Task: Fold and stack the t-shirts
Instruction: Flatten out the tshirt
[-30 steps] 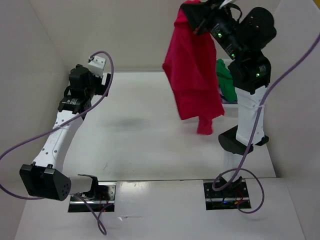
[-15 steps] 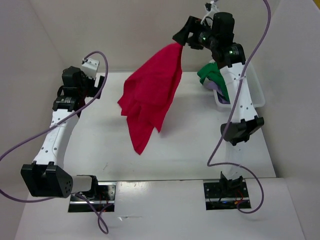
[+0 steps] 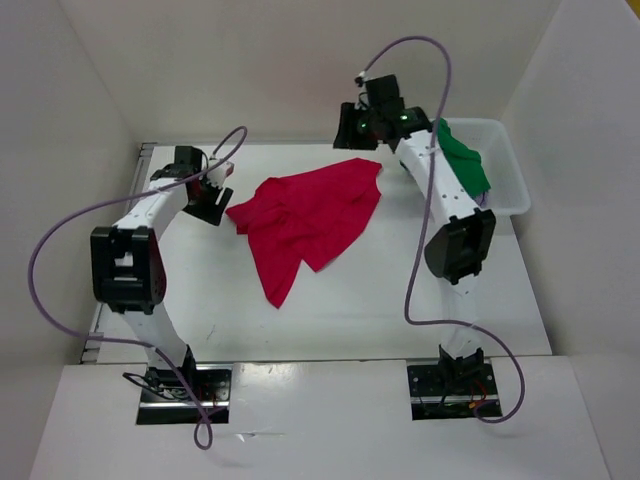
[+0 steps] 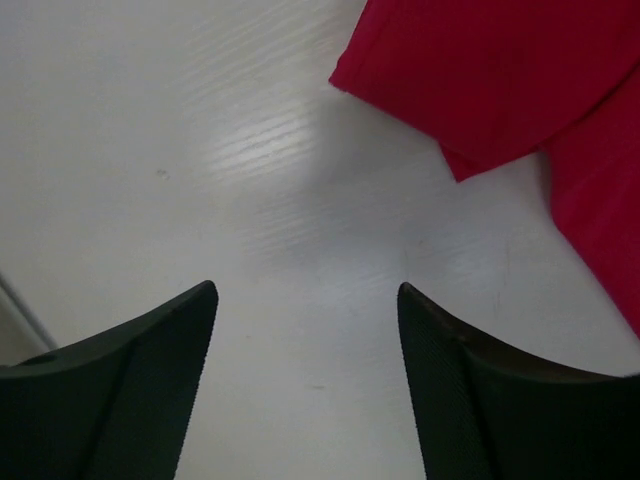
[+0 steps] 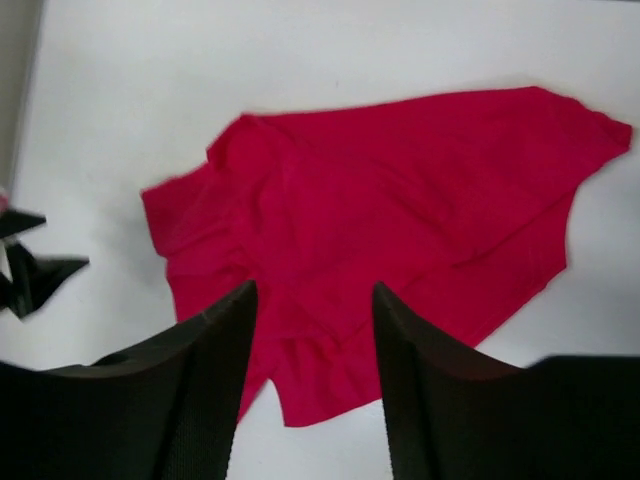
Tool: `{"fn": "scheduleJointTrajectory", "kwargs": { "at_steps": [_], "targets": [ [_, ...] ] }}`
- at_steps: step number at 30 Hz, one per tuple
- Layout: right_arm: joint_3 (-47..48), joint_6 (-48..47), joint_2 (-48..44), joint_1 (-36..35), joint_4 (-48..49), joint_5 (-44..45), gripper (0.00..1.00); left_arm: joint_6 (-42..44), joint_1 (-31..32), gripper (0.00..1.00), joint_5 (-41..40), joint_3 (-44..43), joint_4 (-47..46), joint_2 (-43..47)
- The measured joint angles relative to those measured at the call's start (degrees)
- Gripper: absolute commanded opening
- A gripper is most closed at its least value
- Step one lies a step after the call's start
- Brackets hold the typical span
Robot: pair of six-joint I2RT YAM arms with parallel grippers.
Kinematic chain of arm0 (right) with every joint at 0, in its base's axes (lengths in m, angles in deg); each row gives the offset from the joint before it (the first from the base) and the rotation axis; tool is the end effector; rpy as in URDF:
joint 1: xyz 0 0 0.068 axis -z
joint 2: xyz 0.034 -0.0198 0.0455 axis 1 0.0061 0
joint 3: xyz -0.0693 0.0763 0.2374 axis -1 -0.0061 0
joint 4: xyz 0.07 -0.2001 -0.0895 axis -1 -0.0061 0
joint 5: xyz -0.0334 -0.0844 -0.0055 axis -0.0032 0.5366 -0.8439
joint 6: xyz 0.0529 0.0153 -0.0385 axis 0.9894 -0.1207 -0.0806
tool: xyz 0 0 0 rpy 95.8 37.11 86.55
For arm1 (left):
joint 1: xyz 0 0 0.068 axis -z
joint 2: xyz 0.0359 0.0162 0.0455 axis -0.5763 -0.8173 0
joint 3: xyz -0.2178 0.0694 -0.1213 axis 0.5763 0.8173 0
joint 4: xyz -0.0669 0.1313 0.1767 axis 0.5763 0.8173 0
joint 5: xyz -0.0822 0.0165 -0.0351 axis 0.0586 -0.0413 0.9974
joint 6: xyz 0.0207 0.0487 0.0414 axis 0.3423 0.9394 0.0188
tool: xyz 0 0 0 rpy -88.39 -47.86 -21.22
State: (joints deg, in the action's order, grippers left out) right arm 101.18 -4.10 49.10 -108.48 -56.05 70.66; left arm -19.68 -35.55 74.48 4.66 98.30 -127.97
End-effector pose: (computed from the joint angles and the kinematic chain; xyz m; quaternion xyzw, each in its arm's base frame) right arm 0.4180 0.1530 0.3549 -0.0601 0.8877 0.2155 0.4023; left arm 0.3499 0.0025 0.2316 0.1494 0.9421 0.0518 0.2958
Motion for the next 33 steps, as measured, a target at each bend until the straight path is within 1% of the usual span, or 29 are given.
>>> {"fn": "scheduleJointTrajectory", "kwargs": {
  "at_steps": [1,3,5,8,13,18,22,26,28,33],
  "targets": [
    [0.0,-0.6,1.2,-1.4,0.1,0.7,0.52,-0.5,0.0,0.77,1.1,-2.6,0.6,-3.4],
    [-0.2,-1.2,4.3,-4.3,0.3,1.3,0.59,-1.1,0.0,0.77,3.0,-5.6,0.7,-7.7],
    [-1.1,-1.8,7.9,-7.0,0.4,2.4,0.67,-1.9,0.0,0.77,4.5,-5.6,0.7,-8.9],
    [-2.3,-3.1,13.7,-10.9,0.1,5.8,0.7,-2.5,0.2,0.8,6.4,-5.3,0.9,-8.9],
    [-2.6,-4.4,20.0,-17.2,-0.7,10.2,0.7,-4.1,0.4,0.8,8.9,-4.3,0.4,-9.9],
    [-2.5,-4.6,21.0,-20.8,-0.8,15.1,0.68,-5.4,0.9,0.8,9.9,-2.8,-0.4,-12.7],
    [-2.4,-4.2,21.0,-20.1,-0.9,19.9,0.59,-6.5,0.9,0.8,10.5,-2.6,-0.7,-14.5],
    [-2.6,-3.8,21.0,-19.4,-0.9,23.9,0.57,-7.0,1.2,0.8,10.8,-2.5,-1.5,-14.5],
    [-2.8,-3.7,21.0,-19.0,-0.9,25.2,0.54,-7.0,1.3,0.8,10.8,-2.4,-1.7,-14.5],
    [-3.0,-3.5,21.0,-18.3,-0.8,25.2,0.54,-7.0,1.5,0.8,10.9,-2.3,-2.2,-14.5]
  ]
}}
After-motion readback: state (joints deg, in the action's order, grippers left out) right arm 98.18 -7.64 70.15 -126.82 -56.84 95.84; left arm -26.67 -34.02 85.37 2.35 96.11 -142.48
